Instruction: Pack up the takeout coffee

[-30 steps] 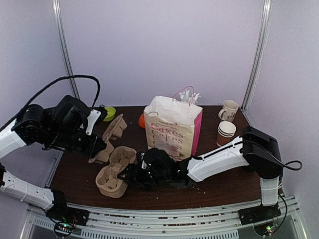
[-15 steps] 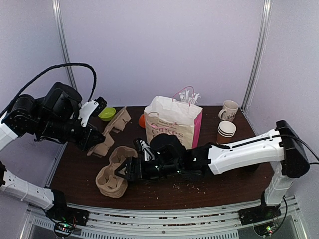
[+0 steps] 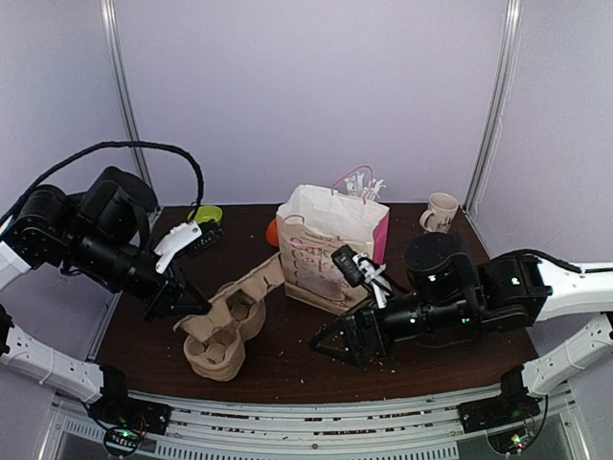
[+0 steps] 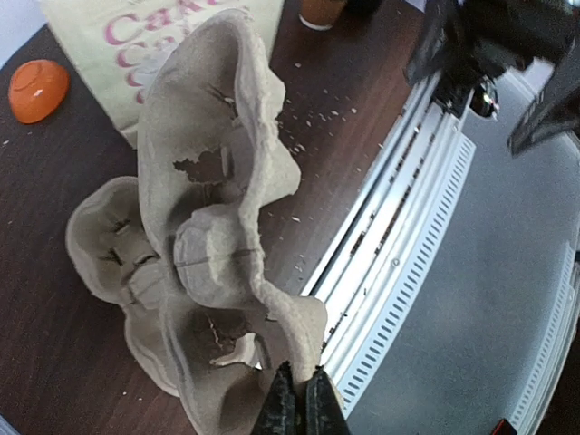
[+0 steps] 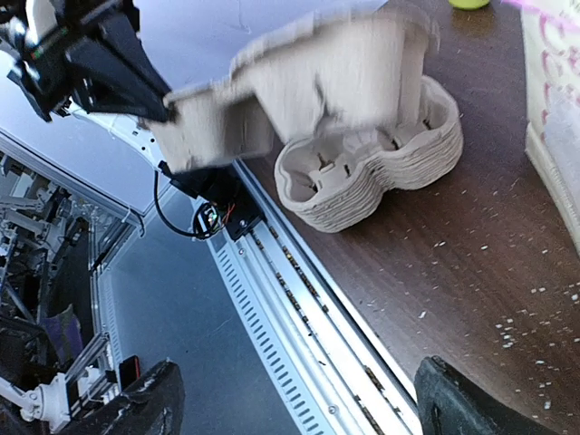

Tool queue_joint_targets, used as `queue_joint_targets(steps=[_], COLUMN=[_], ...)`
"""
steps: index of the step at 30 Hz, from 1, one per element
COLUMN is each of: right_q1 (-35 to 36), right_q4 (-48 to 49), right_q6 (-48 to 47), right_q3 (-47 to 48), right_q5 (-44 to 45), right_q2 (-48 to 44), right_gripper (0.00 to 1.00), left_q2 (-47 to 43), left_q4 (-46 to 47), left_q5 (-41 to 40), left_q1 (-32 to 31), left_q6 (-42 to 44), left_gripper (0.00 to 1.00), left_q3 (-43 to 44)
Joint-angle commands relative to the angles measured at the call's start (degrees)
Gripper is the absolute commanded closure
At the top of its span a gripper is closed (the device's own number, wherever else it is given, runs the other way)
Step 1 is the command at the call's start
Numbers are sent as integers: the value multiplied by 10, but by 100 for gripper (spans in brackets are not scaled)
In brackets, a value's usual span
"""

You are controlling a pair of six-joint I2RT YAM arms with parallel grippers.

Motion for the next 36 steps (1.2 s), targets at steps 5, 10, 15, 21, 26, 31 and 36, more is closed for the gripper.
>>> queue_joint_targets(steps=[5, 10, 15, 21, 26, 31, 36], right_q1=[-3, -4, -3, -4, -3, -4, -3], right_q4=[-115, -105, -66, -44, -42, -31, -30], right_q6=[-77, -62, -40, -30, -27, -32, -32], right_q3=[52, 41, -6, -39, -50, -53, -54], right_q5=[163, 266, 346, 366, 361, 359, 358], right_q2=[-102, -151, -206, -224, -204, -197, -202], right_gripper=[9, 8, 8, 8, 8, 7, 7], left_q2=[108, 193, 239, 312, 374, 403, 370], left_q4=[107, 147, 255, 330, 358, 355, 329], left_q5=[-3, -41, -69, -128, -175, -204, -224], left_q1=[-135, -143, -157, -173, -182, -183, -183], left_q6=[7, 32, 79, 111, 132, 131, 102], left_gripper=[100, 100, 100, 100, 100, 68, 27], left_q3=[-5, -5, -64, -75, -75, -66, -80])
